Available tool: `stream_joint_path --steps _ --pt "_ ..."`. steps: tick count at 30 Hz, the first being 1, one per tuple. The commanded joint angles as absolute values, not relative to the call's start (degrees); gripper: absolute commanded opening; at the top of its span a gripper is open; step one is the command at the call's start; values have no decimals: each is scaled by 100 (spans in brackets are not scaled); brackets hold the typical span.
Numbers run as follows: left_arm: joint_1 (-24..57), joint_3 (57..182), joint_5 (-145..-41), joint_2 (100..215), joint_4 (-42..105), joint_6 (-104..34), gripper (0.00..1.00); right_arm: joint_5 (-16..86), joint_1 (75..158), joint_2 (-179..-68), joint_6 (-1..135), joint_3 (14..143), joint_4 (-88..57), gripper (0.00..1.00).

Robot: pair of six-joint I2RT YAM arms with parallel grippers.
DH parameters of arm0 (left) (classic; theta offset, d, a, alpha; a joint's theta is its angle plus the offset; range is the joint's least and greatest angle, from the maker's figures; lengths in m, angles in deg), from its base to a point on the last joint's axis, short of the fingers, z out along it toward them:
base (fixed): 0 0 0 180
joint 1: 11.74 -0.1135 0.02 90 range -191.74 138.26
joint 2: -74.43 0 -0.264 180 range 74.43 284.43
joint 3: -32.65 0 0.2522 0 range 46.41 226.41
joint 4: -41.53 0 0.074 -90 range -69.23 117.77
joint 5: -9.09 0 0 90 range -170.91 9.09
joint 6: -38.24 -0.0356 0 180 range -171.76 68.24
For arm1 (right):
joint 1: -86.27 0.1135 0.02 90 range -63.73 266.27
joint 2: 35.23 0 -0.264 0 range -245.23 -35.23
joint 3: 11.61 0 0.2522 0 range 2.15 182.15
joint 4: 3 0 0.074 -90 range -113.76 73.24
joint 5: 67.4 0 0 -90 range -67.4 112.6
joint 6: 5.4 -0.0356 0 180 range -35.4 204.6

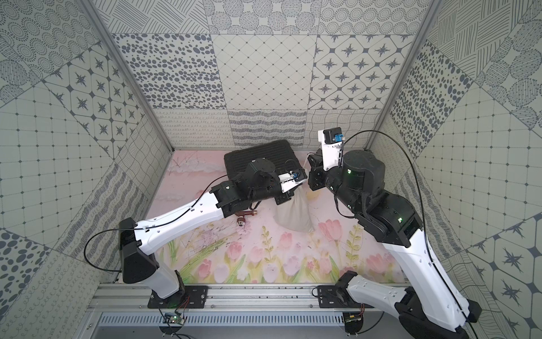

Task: Close the soil bag
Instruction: Frap the soil bag at the center of the board.

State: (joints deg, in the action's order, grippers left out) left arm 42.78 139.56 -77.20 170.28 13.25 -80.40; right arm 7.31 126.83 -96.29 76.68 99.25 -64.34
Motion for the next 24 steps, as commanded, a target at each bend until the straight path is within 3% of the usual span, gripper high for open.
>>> stream_joint_path --steps 1,24 --pt "4316 13826 -6982 17224 -169 -8310 16 652 12713 -9315 7650 10546 -4546 0" --pt "4437 13616 -6331 17440 -172 -8561 17 485 12711 -9281 7743 10752 -4524 0"
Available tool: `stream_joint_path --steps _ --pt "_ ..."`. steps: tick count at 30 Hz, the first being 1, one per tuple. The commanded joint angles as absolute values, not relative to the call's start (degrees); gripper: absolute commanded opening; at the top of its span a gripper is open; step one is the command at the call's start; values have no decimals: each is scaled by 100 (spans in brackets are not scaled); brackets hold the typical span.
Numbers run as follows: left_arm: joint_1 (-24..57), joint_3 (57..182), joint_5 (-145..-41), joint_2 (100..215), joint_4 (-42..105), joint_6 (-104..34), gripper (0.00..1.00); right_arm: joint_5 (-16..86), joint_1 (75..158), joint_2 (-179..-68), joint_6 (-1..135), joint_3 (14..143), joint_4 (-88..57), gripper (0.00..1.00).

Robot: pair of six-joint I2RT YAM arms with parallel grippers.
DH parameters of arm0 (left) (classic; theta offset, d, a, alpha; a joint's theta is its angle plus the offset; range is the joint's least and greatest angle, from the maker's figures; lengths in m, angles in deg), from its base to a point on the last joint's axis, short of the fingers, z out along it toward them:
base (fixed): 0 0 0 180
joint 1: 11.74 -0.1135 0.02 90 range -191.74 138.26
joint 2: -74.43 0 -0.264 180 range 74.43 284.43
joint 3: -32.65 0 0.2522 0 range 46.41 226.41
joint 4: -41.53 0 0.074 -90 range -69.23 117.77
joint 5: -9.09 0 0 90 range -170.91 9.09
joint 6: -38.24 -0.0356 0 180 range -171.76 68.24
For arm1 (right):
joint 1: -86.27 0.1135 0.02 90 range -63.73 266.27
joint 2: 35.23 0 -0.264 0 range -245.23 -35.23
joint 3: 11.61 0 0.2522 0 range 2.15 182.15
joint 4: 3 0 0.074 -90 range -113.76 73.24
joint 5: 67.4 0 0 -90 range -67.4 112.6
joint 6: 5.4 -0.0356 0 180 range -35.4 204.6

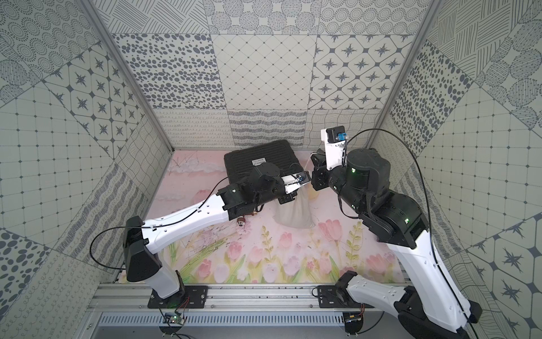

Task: Close the soil bag
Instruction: Frap the soil bag at the center of the board.

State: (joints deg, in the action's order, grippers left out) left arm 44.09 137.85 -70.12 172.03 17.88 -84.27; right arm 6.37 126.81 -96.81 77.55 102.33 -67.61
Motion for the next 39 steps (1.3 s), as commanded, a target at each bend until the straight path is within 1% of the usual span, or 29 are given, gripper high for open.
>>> stream_joint_path --steps 1,5,12,18,21,24,27,33,39 --pt "4456 13616 -6288 17477 -171 -8586 17 466 12711 -9266 7747 10743 -4519 0" --pt "4491 13663 -6060 17618 -180 -8658 16 399 12712 -9228 7810 10771 -4515 0" --pt "4494 13733 -5350 17720 -172 -8819 16 240 12707 -9167 7949 10837 -4515 0" --pt "4507 13727 -5350 17726 -202 -8955 18 240 12712 -9263 8027 10978 -4515 0" --pt "4525 13584 -5483 17704 -207 -8999 16 219 12711 -9298 8066 11015 -4515 0" --pt "4551 13482 -5646 17695 -285 -8999 10 174 12706 -9307 8095 11009 -4511 0" --pt "4561 13478 -5774 17644 -310 -8913 1 168 12702 -9313 8085 10949 -4498 0" --pt "4563 13509 -6518 17362 -290 -8858 0 118 12644 -9236 8060 10668 -4442 0" --pt "4514 13524 -7563 17088 -557 -8895 0 121 12419 -9199 8011 10467 -4436 0"
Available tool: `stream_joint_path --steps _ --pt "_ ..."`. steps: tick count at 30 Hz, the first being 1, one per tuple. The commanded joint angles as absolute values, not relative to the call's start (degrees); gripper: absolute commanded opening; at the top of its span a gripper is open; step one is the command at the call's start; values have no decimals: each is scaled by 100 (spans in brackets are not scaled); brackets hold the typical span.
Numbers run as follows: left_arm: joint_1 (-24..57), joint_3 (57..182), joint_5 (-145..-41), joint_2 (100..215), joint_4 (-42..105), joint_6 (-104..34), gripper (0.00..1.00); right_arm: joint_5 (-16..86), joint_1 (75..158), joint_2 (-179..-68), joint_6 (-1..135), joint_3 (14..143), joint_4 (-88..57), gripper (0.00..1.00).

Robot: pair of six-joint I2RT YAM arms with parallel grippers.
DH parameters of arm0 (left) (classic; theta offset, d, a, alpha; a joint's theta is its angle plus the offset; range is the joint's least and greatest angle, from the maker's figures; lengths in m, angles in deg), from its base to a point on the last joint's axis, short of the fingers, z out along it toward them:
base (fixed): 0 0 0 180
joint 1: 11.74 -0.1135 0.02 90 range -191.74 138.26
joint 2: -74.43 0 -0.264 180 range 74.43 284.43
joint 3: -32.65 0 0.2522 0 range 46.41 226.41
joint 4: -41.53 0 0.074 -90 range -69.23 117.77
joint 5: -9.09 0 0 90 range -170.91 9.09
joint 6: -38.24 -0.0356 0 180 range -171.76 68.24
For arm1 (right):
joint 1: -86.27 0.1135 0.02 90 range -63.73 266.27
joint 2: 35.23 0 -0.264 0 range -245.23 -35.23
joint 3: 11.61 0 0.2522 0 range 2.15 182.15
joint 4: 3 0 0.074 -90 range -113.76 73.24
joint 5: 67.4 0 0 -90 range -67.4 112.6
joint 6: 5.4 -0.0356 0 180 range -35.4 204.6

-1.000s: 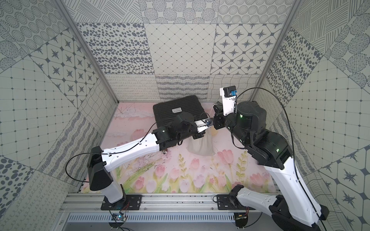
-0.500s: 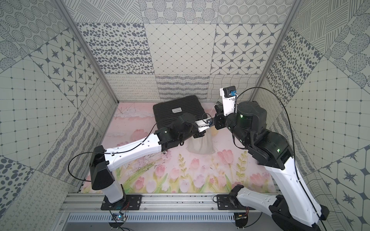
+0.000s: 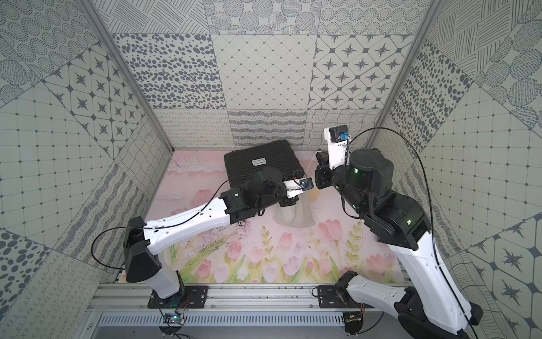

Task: Close the soil bag
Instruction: Frap the soil bag at the center of the board.

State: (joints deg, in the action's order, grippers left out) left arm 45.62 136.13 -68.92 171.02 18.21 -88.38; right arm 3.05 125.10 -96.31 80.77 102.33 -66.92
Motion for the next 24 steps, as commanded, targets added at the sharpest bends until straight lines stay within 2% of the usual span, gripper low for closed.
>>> stream_joint_path --steps 1,9,15,18,24 --pt "4490 13562 -7691 17077 -619 -8860 0 143 12395 -9194 7972 10445 -4436 0" --pt "4077 13736 -8538 16890 -930 -8399 0 399 12106 -9260 7472 10303 -4769 0" --pt "4004 13507 -8301 16759 -934 -8357 0 790 11870 -9360 7062 10386 -4885 0" --pt "4016 13395 -7877 16761 -872 -8349 8 994 11870 -9465 6963 10724 -4885 0" --pt "4445 13381 -5717 17127 -499 -8922 10 1295 11871 -9693 6823 11396 -4884 0"
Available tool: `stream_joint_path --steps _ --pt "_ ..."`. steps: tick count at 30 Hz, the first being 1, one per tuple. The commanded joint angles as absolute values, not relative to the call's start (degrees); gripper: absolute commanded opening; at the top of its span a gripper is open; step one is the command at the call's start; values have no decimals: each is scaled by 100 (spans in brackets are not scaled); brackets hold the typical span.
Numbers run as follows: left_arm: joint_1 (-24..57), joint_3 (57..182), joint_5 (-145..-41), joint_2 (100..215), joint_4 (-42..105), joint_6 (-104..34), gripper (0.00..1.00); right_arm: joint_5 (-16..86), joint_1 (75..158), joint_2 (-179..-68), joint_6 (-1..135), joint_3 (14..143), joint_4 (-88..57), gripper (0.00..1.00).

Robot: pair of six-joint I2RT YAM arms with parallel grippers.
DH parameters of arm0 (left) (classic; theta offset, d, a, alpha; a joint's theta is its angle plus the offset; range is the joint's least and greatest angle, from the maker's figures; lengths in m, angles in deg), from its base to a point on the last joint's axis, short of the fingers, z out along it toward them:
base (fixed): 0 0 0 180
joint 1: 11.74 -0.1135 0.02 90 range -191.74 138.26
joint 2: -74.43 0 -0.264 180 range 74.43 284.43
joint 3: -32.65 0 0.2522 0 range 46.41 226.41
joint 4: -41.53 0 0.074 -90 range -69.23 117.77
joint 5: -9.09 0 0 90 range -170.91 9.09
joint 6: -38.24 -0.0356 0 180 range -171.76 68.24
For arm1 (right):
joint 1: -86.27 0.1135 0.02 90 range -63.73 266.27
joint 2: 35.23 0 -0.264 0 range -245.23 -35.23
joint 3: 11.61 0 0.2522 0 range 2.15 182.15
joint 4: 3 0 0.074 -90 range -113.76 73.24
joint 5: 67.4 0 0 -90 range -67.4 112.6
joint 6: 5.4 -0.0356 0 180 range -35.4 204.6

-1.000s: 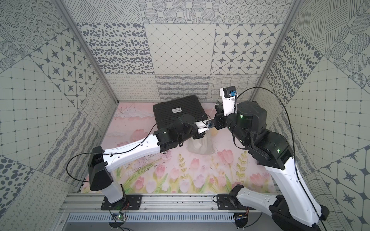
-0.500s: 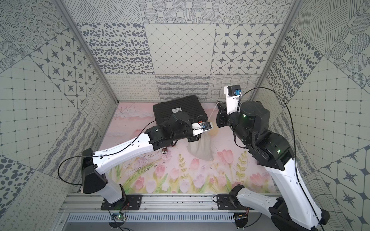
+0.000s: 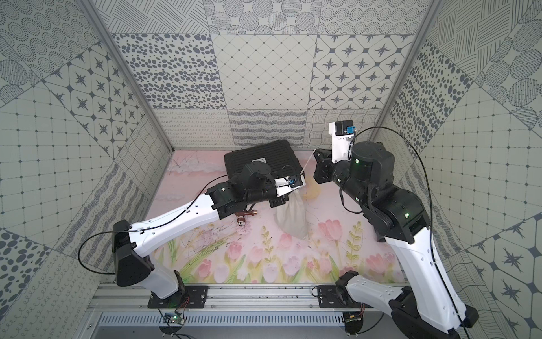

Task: Close the soil bag
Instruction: Frap the soil bag at the center of the board.

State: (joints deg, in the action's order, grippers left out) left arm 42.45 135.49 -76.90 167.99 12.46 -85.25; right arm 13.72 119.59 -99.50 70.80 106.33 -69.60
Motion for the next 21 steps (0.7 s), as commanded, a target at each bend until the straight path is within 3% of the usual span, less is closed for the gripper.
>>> stream_joint_path --steps 1,7,21 --pt "4507 13372 -5425 17170 -363 -9064 10 1339 11871 -9723 6795 11445 -4883 0" --pt "4679 13333 -4685 17386 167 -9481 14 1502 11870 -9873 6683 11826 -4884 0" --pt "4699 12853 -4355 17429 538 -9863 26 1613 11870 -10273 6784 12593 -4891 0"
